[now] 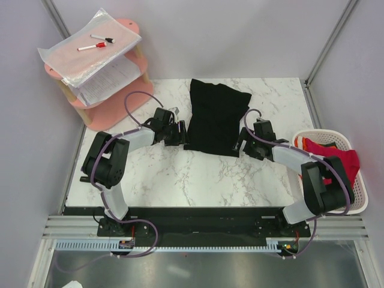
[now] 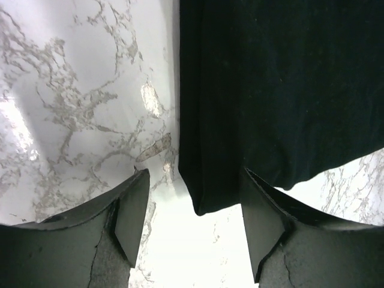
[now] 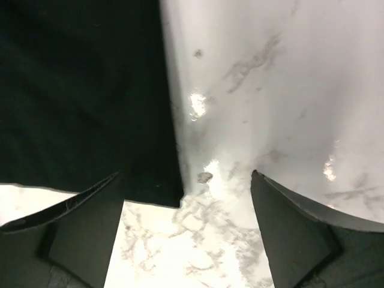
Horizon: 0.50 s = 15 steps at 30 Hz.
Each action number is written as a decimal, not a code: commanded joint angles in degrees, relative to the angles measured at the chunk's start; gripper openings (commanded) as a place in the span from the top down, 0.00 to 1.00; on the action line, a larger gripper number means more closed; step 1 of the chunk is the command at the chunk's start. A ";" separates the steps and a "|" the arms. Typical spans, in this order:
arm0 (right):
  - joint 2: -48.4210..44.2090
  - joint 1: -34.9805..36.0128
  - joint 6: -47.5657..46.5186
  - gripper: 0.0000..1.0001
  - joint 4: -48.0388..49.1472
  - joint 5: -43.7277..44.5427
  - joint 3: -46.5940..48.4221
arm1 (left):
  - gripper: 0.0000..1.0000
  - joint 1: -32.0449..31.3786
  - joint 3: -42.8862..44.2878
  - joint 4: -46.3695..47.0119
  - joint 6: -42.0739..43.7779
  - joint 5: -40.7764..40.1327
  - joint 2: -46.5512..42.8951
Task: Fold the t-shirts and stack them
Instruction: Grab one side of the 2/3 rectangular tshirt with both arms
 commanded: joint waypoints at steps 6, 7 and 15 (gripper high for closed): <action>-4.14 0.33 7.77 0.14 7.38 -12.27 -10.28 | 0.46 -0.79 -3.22 0.89 -1.68 3.98 0.26; -3.18 0.33 8.04 0.22 9.92 -12.80 -10.63 | 0.49 -0.88 -3.13 1.16 -1.94 4.42 0.52; 0.78 2.70 10.68 0.47 23.20 -8.16 -16.96 | 0.97 -1.50 -3.57 2.92 -2.74 5.39 2.02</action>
